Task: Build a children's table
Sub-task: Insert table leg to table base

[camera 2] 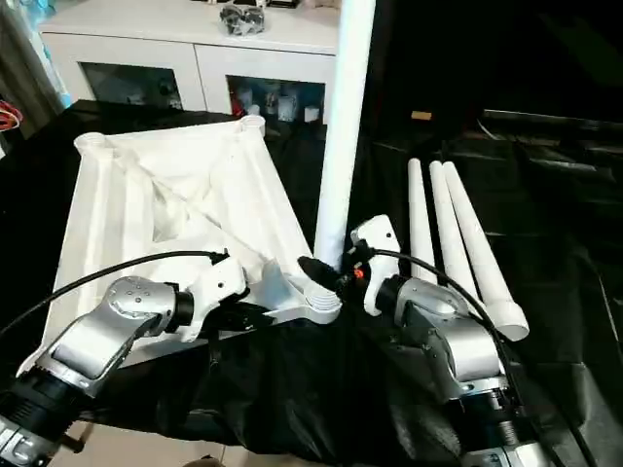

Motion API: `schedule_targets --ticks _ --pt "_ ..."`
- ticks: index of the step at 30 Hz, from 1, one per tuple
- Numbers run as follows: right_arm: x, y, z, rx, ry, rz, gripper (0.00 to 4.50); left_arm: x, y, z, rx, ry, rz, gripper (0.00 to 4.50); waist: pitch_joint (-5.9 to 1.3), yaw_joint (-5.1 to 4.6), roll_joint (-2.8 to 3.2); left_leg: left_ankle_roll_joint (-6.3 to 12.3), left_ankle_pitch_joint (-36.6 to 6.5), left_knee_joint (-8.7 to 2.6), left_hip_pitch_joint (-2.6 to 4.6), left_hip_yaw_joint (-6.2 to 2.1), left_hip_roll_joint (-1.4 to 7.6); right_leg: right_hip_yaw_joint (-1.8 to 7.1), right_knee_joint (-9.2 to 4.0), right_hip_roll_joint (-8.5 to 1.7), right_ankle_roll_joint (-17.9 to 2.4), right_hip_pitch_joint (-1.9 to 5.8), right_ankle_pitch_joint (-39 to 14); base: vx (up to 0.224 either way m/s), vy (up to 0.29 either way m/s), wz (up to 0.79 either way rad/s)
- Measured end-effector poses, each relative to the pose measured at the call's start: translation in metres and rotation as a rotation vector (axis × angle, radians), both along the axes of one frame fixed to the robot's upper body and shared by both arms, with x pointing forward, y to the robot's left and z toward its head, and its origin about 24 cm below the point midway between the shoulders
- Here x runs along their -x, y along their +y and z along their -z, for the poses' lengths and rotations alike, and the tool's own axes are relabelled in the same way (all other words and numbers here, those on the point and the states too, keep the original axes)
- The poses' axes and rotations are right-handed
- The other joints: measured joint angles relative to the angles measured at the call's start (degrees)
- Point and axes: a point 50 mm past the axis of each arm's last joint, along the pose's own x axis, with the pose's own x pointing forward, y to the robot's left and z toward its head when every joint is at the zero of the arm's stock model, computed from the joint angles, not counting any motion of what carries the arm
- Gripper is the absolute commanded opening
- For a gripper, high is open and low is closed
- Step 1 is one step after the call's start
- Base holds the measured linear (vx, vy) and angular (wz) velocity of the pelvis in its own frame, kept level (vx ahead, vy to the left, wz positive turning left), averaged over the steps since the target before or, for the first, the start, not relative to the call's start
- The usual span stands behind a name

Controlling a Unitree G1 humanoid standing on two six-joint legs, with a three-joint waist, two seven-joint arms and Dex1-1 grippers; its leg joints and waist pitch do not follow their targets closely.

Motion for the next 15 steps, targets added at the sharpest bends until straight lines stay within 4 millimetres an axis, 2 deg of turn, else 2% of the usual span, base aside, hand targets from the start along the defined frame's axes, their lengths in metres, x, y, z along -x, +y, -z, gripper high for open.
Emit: schedule_targets --ticks 8,15 --pt "0.005 -0.008 0.009 -0.129 0.021 0.074 1.88 0.001 -0.001 -0.001 0.006 0.010 -0.006 0.00 0.02 0.08 0.03 0.01 0.0 0.00 -0.10 0.02 0.01 -0.02 -0.14 0.00 0.0 -0.03 0.0 0.000 0.000 0.00" --pt "0.018 -0.020 0.019 -0.217 -0.012 0.154 1.88 0.002 -0.009 -0.001 0.043 0.013 -0.013 0.00 0.00 0.27 0.10 0.06 0.0 0.00 -0.43 0.04 0.03 -0.03 -0.26 0.00 0.0 -0.23 0.0 0.000 0.000 0.00"
